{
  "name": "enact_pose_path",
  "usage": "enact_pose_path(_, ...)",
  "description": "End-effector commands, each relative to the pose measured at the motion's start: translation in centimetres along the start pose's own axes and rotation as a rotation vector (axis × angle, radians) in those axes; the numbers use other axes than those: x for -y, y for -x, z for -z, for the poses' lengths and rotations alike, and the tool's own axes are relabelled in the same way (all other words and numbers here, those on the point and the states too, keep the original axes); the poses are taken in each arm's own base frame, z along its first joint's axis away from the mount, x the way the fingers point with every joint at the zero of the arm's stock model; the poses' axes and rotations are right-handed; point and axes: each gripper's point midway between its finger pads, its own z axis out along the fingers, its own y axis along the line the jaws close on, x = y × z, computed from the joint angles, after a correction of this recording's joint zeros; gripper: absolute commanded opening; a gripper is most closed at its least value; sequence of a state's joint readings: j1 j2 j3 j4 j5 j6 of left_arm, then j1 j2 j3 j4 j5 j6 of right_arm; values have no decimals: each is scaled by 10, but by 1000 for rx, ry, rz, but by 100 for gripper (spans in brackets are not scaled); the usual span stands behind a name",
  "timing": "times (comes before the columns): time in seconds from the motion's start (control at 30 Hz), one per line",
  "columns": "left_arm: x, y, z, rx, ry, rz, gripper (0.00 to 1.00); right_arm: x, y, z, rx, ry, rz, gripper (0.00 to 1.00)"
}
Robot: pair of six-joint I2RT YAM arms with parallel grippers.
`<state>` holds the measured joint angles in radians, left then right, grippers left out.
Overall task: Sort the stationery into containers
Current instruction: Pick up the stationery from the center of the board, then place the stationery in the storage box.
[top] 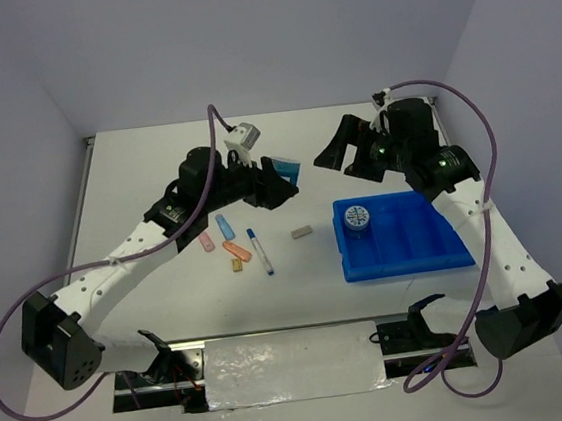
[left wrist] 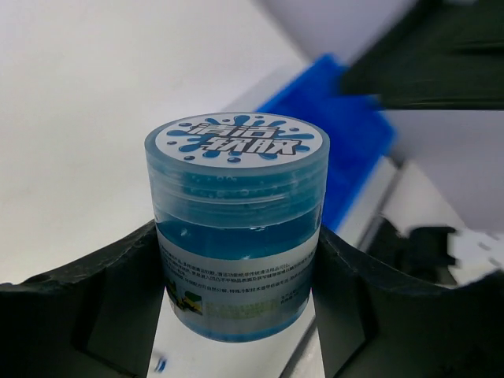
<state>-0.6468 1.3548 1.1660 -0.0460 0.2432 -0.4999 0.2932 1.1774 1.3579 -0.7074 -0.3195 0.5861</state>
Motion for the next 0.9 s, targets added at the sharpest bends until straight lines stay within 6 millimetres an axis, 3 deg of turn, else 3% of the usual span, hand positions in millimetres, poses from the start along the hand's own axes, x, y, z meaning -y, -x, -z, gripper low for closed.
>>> enact_pose_path(0.0,50,1,4,44,-334,-189,0,-38,-12,-5,-87,111,-135,100)
enact_pose_path(0.13,62,-3,13,35,-416,-250,0,-45,-28,-8,-132,112,-133,100)
enact_pose_path(0.3,62,-3,18,17,-415,-321,0,-52,-47,0,-143,153,-165,100)
enact_pose_path(0.47,65,-13,20,-27,-451,-343,1,-63,-40,14,-61,220,-170,100)
enact_pose_path(0.53,66,-17,22,-40,-465,-339,1,-71,-45,10,-86,232,-132,100)
enact_pose_path(0.7,71,-19,26,-43,-493,-342,1,-64,-61,-12,-157,134,-103,100)
enact_pose_path(0.87,68,-23,26,-53,-484,-345,6,-76,-72,-18,-214,133,-63,100)
